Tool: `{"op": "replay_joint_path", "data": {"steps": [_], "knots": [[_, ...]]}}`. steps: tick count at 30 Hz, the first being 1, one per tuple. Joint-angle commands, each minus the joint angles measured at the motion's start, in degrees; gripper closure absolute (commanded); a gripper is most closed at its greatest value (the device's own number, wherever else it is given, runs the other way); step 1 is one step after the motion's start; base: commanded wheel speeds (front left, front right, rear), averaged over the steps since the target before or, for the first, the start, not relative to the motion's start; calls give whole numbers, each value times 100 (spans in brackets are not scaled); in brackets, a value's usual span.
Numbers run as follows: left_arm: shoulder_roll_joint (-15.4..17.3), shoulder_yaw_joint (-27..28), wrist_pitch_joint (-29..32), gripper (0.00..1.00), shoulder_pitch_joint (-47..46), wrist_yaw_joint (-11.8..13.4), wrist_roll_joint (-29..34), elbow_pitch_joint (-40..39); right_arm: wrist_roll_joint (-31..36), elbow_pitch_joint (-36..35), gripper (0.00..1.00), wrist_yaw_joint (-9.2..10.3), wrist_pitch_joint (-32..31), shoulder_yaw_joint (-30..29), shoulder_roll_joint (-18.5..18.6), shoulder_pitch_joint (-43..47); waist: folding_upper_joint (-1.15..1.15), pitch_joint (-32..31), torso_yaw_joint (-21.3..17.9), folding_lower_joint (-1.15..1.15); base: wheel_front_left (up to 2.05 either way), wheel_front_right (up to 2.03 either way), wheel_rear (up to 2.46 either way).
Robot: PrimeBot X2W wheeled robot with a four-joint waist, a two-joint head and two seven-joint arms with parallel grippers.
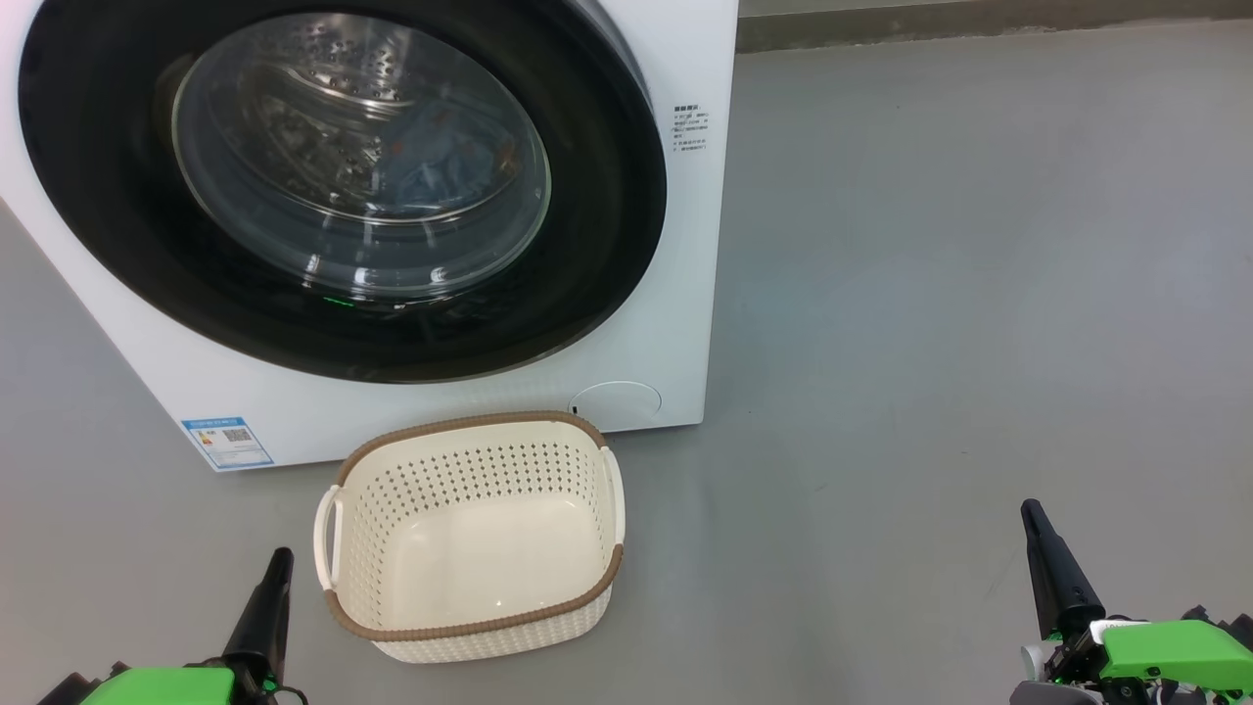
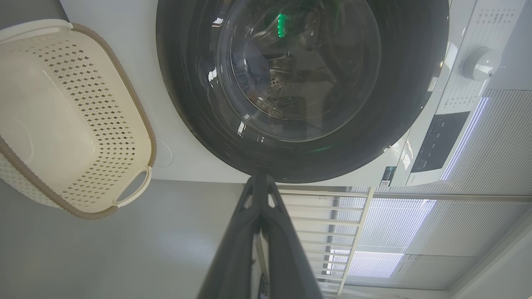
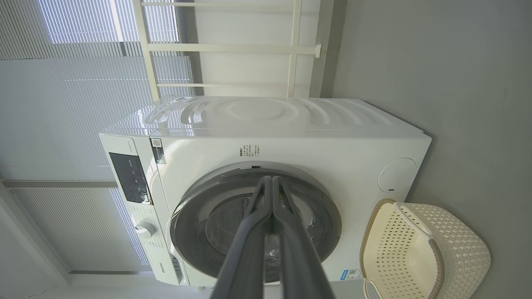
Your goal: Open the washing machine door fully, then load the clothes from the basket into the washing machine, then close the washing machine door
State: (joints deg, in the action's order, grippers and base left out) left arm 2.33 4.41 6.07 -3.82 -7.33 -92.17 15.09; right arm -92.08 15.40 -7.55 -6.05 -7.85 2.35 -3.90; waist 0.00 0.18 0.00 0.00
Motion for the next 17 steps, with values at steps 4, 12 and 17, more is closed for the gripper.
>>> {"op": "replay_joint_path", "data": {"steps": [4, 12, 17], "knots": [[67, 198, 31, 100, -236, -15, -10, -105, -5, -137, 100, 6, -47, 130, 55, -229, 0, 0, 0, 0, 0, 0, 0], [66, 201, 33, 100, -236, -15, -8, -105, -5, -137, 100, 6, -47, 129, 55, -229, 0, 0, 0, 0, 0, 0, 0], [65, 202, 34, 100, -237, -15, -7, -105, -5, -137, 100, 6, -47, 129, 55, -229, 0, 0, 0, 0, 0, 0, 0]]}}
